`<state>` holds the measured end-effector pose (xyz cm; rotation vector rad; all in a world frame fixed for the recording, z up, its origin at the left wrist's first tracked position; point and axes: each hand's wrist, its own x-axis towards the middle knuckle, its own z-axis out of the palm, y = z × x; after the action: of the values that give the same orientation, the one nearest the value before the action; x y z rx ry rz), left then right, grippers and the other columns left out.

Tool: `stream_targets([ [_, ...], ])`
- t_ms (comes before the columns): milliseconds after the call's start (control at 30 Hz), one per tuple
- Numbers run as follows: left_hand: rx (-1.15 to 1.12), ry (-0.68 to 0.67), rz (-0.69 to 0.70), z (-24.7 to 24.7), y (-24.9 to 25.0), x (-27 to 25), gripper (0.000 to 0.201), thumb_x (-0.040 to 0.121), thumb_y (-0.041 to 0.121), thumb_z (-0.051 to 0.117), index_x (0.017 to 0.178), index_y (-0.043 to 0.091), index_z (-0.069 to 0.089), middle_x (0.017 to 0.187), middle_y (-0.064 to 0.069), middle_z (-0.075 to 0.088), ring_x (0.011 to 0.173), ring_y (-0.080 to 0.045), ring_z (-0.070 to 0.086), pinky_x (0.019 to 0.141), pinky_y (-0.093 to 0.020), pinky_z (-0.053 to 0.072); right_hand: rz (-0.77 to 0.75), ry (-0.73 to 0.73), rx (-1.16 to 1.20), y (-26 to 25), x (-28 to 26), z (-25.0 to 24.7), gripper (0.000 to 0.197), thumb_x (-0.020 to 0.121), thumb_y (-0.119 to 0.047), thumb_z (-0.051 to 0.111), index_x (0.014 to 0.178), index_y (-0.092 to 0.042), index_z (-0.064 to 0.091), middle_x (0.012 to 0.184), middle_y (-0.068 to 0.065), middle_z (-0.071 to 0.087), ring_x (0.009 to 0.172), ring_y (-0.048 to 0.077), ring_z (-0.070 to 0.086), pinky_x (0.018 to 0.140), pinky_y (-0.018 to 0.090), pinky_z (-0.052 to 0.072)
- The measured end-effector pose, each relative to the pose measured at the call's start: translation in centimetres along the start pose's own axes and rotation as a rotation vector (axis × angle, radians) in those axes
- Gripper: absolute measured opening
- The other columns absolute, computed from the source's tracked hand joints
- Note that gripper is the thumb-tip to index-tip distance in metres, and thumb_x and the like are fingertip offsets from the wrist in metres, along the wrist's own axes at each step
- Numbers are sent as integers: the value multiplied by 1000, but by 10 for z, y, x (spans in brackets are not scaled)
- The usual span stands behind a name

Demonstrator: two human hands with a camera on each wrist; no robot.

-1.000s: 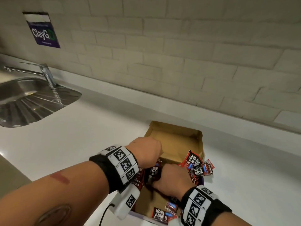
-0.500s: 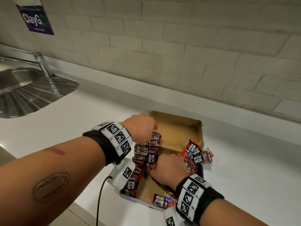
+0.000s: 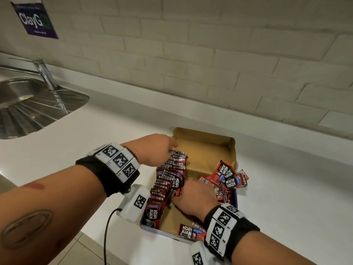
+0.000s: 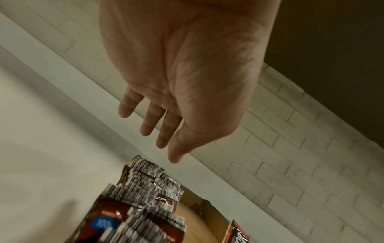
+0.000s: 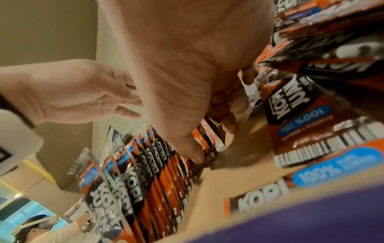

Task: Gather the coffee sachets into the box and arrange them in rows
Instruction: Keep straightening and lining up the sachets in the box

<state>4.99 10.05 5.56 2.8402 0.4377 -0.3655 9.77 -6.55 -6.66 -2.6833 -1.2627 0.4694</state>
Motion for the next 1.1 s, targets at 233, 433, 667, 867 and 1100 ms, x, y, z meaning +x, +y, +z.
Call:
stream_targets([
  [233,380,-46,224,39,13,-49,67,92,72,40,151,38,35,168,-1,-5,154,-28,-7,123,-59,6,44,-45,11,-2,-1,-6,37,87,-52,55,107,-24,66,106,0,72,103,25,65,98,45,44],
  [433,595,-176,108,64,24,-59,78,95,75,21,158,29,21,164,-9,-24,150,-33,-26,115,-69,-11,73,-53,34,-5,-4,-6,30,86,-48,57,103,-24,64,101,-1,69,100,24,64,97,45,45],
  [667,575,-174,34,60,26,-58,83,95,74,22,156,19,28,165,-12,-20,151,-34,-22,116,-68,-11,38,-30,4,-6,-5,-7,39,91,-45,59,119,-16,57,114,4,66,109,26,63,99,44,45],
  [867,472,-171,62,59,24,-56,79,93,76,27,153,25,34,167,-10,-15,153,-32,-18,118,-67,-8,11,-47,-32,-7,-4,-7,41,92,-33,60,126,-12,51,119,5,63,115,26,61,100,45,42],
  [1100,383,-154,88,61,18,-55,73,93,73,34,152,31,34,168,-8,-10,154,-29,-13,119,-66,-6,12,-30,36,-8,-7,-8,41,91,-35,60,125,-14,53,117,3,64,113,26,62,103,45,40],
])
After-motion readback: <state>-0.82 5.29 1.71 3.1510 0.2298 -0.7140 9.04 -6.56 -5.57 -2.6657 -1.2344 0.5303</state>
